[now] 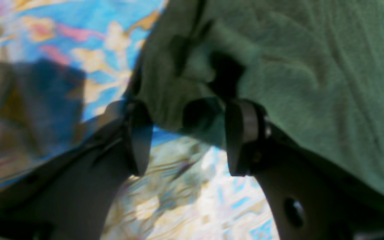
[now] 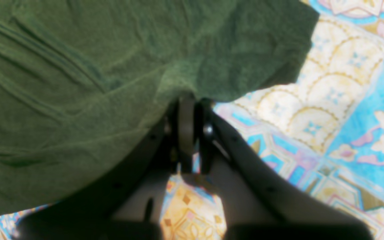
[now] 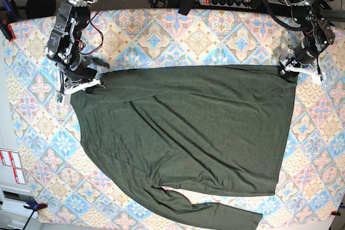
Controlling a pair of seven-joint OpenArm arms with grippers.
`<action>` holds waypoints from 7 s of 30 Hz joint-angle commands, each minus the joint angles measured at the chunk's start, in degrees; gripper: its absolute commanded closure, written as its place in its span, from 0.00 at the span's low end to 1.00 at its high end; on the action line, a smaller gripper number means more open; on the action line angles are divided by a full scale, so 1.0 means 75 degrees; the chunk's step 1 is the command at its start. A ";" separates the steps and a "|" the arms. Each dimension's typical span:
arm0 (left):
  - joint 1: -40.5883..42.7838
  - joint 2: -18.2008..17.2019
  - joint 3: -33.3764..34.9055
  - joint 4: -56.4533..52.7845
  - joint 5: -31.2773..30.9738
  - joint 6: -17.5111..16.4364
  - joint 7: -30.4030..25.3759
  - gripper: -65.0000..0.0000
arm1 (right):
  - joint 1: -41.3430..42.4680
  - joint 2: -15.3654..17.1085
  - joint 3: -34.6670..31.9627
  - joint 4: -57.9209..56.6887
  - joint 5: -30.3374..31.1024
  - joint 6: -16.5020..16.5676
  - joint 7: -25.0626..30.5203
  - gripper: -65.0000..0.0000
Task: Fold the T-shirt properly
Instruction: 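Lift the shoulder edge and pull it taut between both grippers, then drag the held shoulder edge toward the hem with both grippers, then pull the shirt back toward the robot with both grippers, smoothing it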
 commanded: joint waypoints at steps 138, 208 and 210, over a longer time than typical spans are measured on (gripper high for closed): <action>-0.1092 -0.0143 0.0054 -0.1061 -0.0516 -0.0023 -0.0712 0.49 | 0.0741 0.0066 0.0023 -0.0705 0.0069 0.0050 0.0603 0.64; -0.0389 -0.0577 0.0065 -0.0686 -0.0587 -0.0093 -0.0208 1.00 | 0.0952 -0.0110 0.1805 -0.2076 0.0749 0.0062 0.0591 0.95; -0.0131 -0.0577 0.0065 -0.0463 -0.0587 -0.0093 -0.0208 1.00 | 0.0705 -0.0098 0.1805 -0.1877 0.0749 0.0062 0.0591 0.95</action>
